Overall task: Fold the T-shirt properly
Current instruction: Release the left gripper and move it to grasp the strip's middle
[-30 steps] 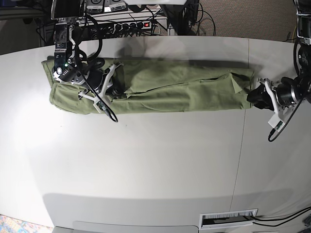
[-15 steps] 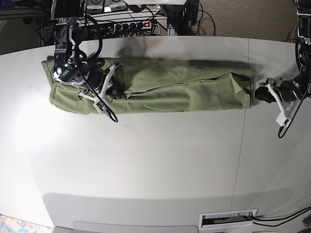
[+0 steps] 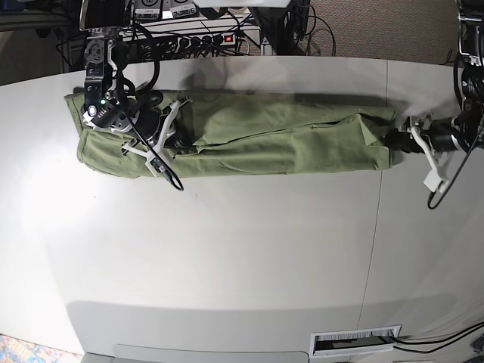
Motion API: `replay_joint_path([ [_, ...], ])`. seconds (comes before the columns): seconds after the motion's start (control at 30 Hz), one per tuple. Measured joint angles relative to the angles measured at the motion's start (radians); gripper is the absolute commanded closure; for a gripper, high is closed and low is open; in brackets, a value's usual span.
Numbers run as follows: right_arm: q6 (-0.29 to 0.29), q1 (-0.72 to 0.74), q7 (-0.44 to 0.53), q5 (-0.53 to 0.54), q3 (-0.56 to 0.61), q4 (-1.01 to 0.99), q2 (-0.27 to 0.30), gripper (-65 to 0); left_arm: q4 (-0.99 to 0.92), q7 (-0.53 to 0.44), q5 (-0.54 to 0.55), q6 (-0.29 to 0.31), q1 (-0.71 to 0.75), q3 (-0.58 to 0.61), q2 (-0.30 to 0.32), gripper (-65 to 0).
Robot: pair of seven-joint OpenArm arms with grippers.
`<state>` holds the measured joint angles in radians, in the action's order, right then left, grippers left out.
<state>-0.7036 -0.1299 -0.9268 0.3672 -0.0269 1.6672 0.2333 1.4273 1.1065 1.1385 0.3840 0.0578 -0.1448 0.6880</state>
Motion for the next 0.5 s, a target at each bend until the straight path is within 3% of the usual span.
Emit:
replay_joint_path([
  [0.5, 0.0, 0.003, -0.012, 0.004, 0.0, 0.0, 0.0, 0.0, -0.001, -0.031, 0.019, 0.001, 0.022, -0.002, -0.101, -23.4],
])
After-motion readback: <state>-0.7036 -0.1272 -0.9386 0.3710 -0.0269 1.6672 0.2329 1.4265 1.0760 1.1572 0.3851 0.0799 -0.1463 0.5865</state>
